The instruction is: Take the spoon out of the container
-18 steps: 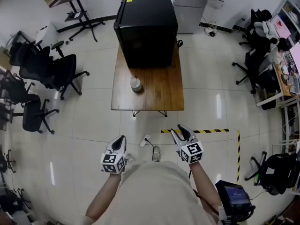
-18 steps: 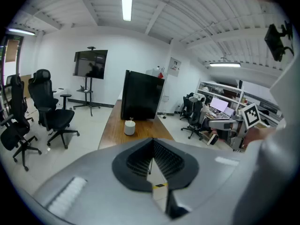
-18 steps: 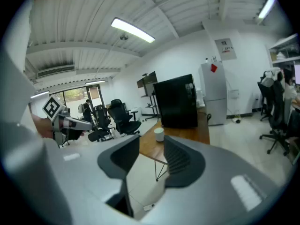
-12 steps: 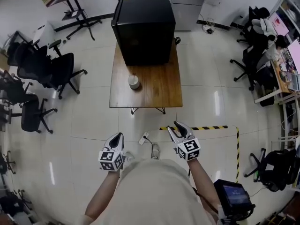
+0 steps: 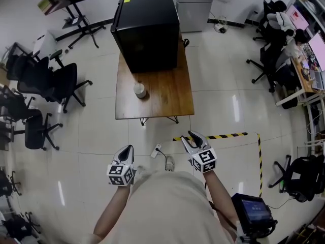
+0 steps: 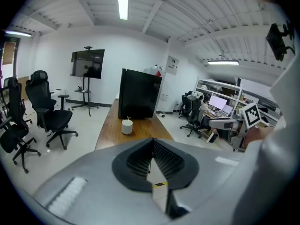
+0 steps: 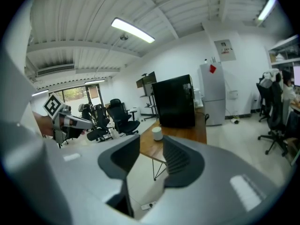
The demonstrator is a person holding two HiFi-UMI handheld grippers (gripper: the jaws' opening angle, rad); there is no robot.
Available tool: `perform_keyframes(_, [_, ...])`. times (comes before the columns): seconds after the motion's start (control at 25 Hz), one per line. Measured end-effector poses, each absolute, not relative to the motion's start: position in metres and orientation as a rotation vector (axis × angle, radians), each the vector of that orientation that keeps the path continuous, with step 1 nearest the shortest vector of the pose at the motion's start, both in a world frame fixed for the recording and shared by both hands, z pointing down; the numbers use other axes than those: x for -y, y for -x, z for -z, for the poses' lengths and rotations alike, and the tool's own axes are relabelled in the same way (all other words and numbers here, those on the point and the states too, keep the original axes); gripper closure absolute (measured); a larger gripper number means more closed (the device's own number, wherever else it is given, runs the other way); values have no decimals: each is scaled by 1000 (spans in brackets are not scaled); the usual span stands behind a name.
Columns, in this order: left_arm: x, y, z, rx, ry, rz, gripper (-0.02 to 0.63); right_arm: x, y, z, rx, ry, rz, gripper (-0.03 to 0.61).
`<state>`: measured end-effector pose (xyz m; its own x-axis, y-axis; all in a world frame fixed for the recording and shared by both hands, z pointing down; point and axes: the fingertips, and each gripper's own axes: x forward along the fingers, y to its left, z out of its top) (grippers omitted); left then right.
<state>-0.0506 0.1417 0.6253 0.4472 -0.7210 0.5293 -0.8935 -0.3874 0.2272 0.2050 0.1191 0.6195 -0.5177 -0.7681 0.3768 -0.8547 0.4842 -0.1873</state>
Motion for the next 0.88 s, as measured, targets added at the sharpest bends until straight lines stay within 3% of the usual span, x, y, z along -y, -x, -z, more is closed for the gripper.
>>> perform_keyframes(0.44, [-133,57,-632,1389,-2173,-488,624,-67,-196,-621,2503,-1316,-490,423])
perform_keyframes(0.88, [-29,85,-630,1310,-2231,-481,624,20,-148,-615,2464,-1321,-492,423])
